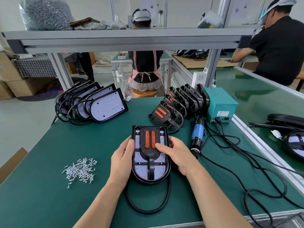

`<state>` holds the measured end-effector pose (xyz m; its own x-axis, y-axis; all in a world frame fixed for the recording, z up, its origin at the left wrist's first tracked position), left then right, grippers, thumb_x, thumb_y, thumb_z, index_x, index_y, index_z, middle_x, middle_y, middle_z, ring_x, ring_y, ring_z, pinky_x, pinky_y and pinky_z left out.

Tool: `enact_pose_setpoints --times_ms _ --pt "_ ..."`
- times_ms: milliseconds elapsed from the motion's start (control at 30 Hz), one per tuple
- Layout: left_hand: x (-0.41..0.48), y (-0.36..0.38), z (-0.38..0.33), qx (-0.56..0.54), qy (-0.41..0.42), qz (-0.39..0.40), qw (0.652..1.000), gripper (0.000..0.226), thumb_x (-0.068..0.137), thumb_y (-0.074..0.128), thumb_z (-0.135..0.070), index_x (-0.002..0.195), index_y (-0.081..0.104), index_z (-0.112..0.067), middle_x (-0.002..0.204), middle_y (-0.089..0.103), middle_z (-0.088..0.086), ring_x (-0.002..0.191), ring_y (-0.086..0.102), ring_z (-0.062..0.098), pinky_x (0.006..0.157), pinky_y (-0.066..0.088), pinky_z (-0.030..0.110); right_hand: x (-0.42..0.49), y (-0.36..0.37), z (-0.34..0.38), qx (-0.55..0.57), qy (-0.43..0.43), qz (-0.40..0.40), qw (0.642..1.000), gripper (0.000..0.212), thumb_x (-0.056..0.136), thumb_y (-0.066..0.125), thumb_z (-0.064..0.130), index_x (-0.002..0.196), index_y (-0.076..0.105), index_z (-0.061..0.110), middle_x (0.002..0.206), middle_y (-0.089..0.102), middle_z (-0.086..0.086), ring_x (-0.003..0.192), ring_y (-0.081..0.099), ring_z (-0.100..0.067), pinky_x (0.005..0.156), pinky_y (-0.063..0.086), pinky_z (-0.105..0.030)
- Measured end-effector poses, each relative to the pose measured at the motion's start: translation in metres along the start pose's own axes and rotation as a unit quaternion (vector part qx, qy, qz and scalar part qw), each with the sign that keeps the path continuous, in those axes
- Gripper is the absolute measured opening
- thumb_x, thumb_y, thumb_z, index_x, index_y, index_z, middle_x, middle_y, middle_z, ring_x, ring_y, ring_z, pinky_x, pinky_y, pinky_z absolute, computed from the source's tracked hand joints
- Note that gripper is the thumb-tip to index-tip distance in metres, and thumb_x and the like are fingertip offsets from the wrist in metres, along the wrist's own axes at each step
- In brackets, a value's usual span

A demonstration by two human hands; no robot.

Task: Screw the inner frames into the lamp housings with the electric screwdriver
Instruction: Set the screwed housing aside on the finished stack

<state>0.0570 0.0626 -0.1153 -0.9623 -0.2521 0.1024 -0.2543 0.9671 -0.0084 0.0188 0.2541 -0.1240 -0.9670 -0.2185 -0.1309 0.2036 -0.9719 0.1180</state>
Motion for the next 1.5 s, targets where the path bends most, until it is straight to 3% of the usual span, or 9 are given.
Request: enact_pose_setpoints --times_ms 133,467,633,800,1033,1200,1333,1433,1500 --pt "0.007 -0.024 0.015 -0.113 -0.035 -0.100 0.988 0.034 0.096 0.055 -0.045 0.109 0.073 -0.020 0.086 0.070 0.009 0.079 0.068 0.016 0.073 0.055 0.025 -0.001 -0.014 0.006 0.101 -0.046 -0.058 0.992 0.037 0.090 0.075 0.006 0.124 0.061 0.014 0.109 0.078 0.001 0.101 0.074 -0.014 0.081 0.057 -0.022" --pt "0.006 -0.033 0.018 -0.118 -0.010 -0.115 0.986 0.028 0.108 0.048 -0.025 0.103 0.070 -0.008 0.101 0.068 0.014 0.091 0.070 0.021 0.095 0.052 0.038 -0.020 -0.050 0.039 0.184 -0.175 -0.154 0.955 0.037 0.097 0.066 0.007 0.132 0.058 0.015 0.126 0.072 -0.001 0.123 0.064 -0.020 0.109 0.046 -0.040" --pt "0.009 -0.038 0.014 -0.091 0.004 -0.101 0.991 0.030 0.096 0.058 -0.036 0.101 0.071 -0.009 0.104 0.071 0.010 0.094 0.071 0.018 0.093 0.051 0.036 -0.041 -0.086 0.067 0.249 -0.212 -0.201 0.923 0.040 0.097 0.064 0.006 0.135 0.055 0.008 0.130 0.069 -0.006 0.127 0.061 -0.025 0.110 0.047 -0.042" --pt "0.014 -0.041 0.022 -0.075 0.019 -0.100 0.992 0.023 0.106 0.052 -0.021 0.098 0.070 -0.010 0.109 0.069 0.014 0.094 0.070 0.020 0.091 0.059 0.030 -0.068 -0.144 0.101 0.258 -0.258 -0.260 0.894 0.040 0.101 0.056 0.002 0.140 0.050 0.002 0.133 0.065 -0.011 0.120 0.061 -0.022 0.110 0.046 -0.039" --pt "0.017 -0.035 0.026 -0.058 0.022 -0.089 0.994 0.019 0.104 0.056 -0.023 0.097 0.072 -0.015 0.105 0.071 0.011 0.087 0.074 0.012 0.087 0.058 0.023 -0.109 -0.246 0.119 0.265 -0.284 -0.375 0.842 0.035 0.101 0.058 0.004 0.134 0.051 0.010 0.141 0.060 -0.012 0.133 0.056 -0.025 0.116 0.041 -0.046" --pt "0.014 -0.030 0.024 -0.038 0.021 -0.080 0.996 0.023 0.105 0.053 -0.023 0.105 0.070 -0.006 0.103 0.071 0.012 0.084 0.073 0.009 0.088 0.057 0.020 -0.139 -0.307 0.110 0.288 -0.282 -0.455 0.794 0.031 0.100 0.062 0.005 0.128 0.052 0.014 0.132 0.066 -0.004 0.119 0.065 -0.016 0.102 0.052 -0.035" --pt "0.018 -0.021 0.018 -0.026 0.000 -0.071 0.997 0.024 0.108 0.044 -0.012 0.103 0.063 0.001 0.092 0.068 0.009 0.071 0.071 0.001 0.077 0.056 0.012 -0.172 -0.339 0.070 0.331 -0.223 -0.572 0.717 0.039 0.095 0.071 0.019 0.125 0.046 0.020 0.111 0.063 0.007 0.077 0.065 -0.001 0.066 0.053 -0.017" --pt "0.019 -0.014 0.010 -0.021 -0.012 -0.062 0.998 0.026 0.109 0.038 -0.009 0.095 0.060 -0.007 0.071 0.072 -0.005 0.064 0.069 -0.001 0.070 0.053 0.006 -0.185 -0.348 0.034 0.347 -0.157 -0.623 0.683 0.057 0.094 0.072 0.025 0.139 0.040 0.015 0.107 0.053 0.005 0.076 0.055 -0.004 0.046 0.046 -0.012" --pt "0.015 -0.013 0.006 -0.014 0.001 -0.067 0.998 0.022 0.109 0.039 -0.010 0.106 0.060 -0.003 0.081 0.069 0.003 0.065 0.069 -0.002 0.070 0.052 0.004 -0.185 -0.349 0.015 0.362 -0.120 -0.626 0.680 0.055 0.094 0.072 0.023 0.139 0.042 0.010 0.116 0.051 0.001 0.079 0.055 -0.006 0.047 0.047 -0.013"
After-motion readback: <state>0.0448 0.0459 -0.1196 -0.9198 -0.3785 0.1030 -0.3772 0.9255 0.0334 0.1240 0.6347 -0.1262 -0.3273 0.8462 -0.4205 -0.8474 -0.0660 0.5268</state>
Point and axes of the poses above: each hand's wrist, its own x-axis towards the middle knuckle, its own y-axis out of the palm, z = x × y, the point moved 10 cm from there along x, towards the middle knuckle
